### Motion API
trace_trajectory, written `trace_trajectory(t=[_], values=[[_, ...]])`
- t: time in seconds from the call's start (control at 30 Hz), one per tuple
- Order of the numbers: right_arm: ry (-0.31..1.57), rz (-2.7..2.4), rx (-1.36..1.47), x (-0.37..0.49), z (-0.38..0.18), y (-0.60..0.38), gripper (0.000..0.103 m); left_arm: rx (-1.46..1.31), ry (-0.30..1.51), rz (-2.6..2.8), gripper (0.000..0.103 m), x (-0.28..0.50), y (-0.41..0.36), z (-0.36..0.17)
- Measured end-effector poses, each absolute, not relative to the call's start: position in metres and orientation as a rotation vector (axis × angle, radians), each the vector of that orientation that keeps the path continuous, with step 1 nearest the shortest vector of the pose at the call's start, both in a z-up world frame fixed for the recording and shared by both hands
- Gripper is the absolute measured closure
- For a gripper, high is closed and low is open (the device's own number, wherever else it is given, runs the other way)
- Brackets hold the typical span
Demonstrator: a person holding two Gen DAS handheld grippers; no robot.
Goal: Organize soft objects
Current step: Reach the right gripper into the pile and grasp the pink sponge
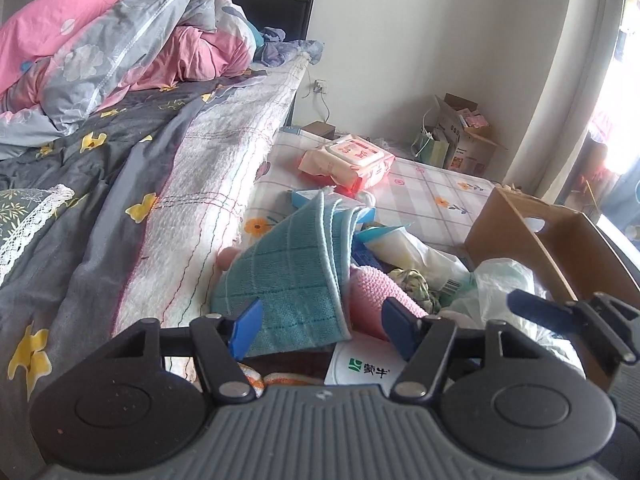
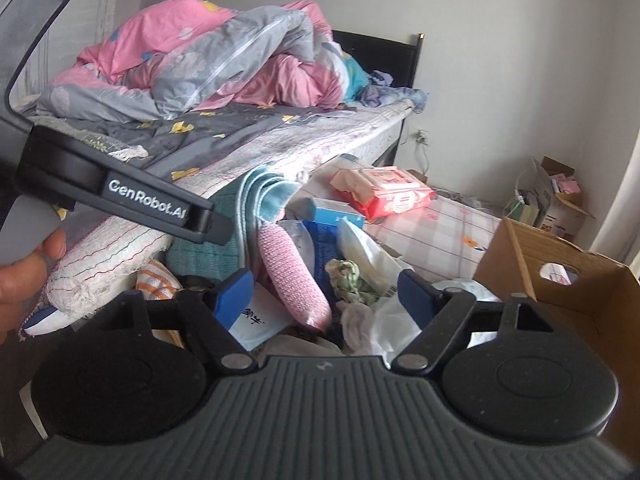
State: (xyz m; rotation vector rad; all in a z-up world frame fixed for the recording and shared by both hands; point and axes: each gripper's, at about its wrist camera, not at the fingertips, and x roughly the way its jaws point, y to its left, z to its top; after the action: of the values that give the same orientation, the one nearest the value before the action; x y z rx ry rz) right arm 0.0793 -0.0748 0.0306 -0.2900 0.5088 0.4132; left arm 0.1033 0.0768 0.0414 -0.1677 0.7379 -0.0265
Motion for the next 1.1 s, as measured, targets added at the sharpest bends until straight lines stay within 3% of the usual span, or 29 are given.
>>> trace_trajectory(t=[0.17, 0.27, 0.37, 0.63, 0.7, 0.77, 0.83, 0.9, 1.1], values=[[0.586, 0.469, -0.357, 0.115, 0.013, -0.051, 0.054, -0.221, 0.746, -0.026, 0.050, 0.111, 0.087, 0.031], [0.641, 0.493, -0.342, 0.135, 0.005, -0.051, 0.086, -0.231, 0.718, -0.028, 0.050, 0.109, 0.091, 0.028], [0.642, 0.502, -0.250, 0.140, 0.011, -0.068, 0.100, -0.239, 0.707, -0.029, 0.050, 0.106, 0.094, 0.026], [0.690, 0.522, 0.070, 0.156, 0.031, -0.136, 0.100, -0.218, 0.749, -0.092, 0.051, 0.104, 0.074, 0.016], [0.700, 0.534, 0.046, 0.156, 0.031, -0.135, 0.097, -0.217, 0.760, -0.092, 0.062, 0.105, 0.070, 0.013], [0.708, 0.558, -0.027, 0.155, 0.031, -0.124, 0.089, -0.213, 0.774, -0.072, 0.071, 0.107, 0.068, 0.007], [0.708, 0.585, -0.084, 0.154, 0.031, -0.111, 0.060, -0.215, 0.789, -0.041, 0.076, 0.109, 0.070, 0.002], [0.711, 0.621, -0.117, 0.156, 0.030, -0.100, 0.049, -0.215, 0.794, -0.021, 0.078, 0.109, 0.072, -0.002], [0.775, 0.679, -0.194, 0.182, 0.020, -0.063, 0.049, -0.192, 0.785, 0.003, 0.078, 0.105, 0.074, -0.004]])
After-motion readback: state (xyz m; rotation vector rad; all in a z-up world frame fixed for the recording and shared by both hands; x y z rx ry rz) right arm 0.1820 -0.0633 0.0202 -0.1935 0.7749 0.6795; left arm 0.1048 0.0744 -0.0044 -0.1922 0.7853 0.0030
